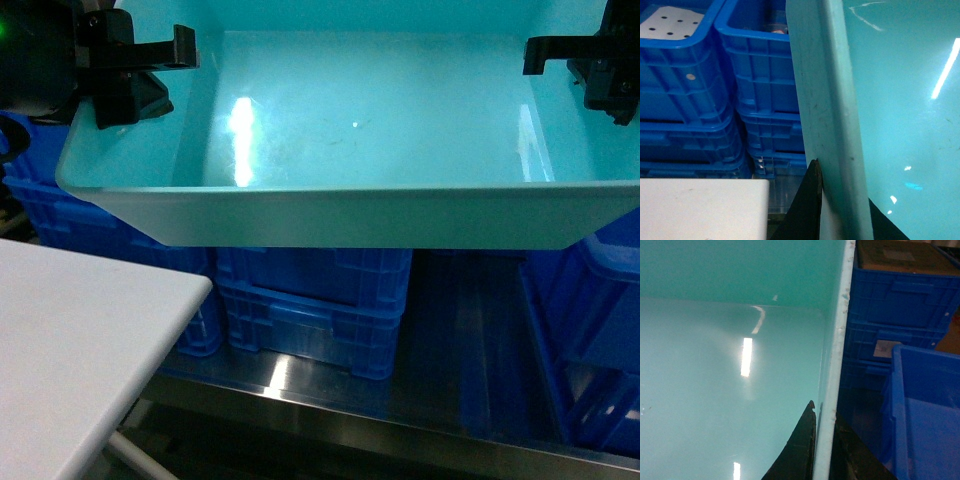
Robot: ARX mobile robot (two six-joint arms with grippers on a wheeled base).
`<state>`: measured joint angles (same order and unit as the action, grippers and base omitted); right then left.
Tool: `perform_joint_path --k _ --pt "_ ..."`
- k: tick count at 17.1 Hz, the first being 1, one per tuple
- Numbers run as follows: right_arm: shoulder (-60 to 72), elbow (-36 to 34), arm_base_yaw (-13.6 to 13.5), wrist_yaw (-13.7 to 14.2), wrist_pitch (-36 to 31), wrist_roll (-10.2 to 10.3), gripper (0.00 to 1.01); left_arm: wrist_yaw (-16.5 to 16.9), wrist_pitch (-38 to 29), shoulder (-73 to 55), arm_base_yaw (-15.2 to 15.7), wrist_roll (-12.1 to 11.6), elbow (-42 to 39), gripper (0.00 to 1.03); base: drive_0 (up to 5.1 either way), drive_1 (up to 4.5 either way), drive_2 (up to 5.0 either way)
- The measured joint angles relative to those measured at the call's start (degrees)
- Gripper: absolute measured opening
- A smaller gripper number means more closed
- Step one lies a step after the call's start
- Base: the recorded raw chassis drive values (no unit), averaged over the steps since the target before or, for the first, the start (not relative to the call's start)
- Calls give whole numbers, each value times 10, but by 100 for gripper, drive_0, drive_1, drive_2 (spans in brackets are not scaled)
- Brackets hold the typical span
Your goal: Stack blue boxes stably on right
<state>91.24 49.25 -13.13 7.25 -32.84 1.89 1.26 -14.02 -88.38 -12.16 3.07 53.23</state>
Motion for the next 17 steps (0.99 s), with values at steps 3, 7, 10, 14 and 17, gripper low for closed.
perform_joint_path --k 3,7,10,14,17 --pt "0 0 0 0 0 0 7 0 0 0 0 0 0 5 -163 -163 -163" --pt "0 0 0 0 0 0 7 0 0 0 0 0 0 5 -164 -164 -164" --pt "0 0 0 0 0 0 7 0 0 0 0 0 0 5 -159 -159 -159" --pt "0 0 0 0 0 0 7 0 -1 0 0 0 0 5 -155 -155 -155" --pt "0 0 0 0 0 0 7 0 0 0 0 0 0 5 -166 -166 -166"
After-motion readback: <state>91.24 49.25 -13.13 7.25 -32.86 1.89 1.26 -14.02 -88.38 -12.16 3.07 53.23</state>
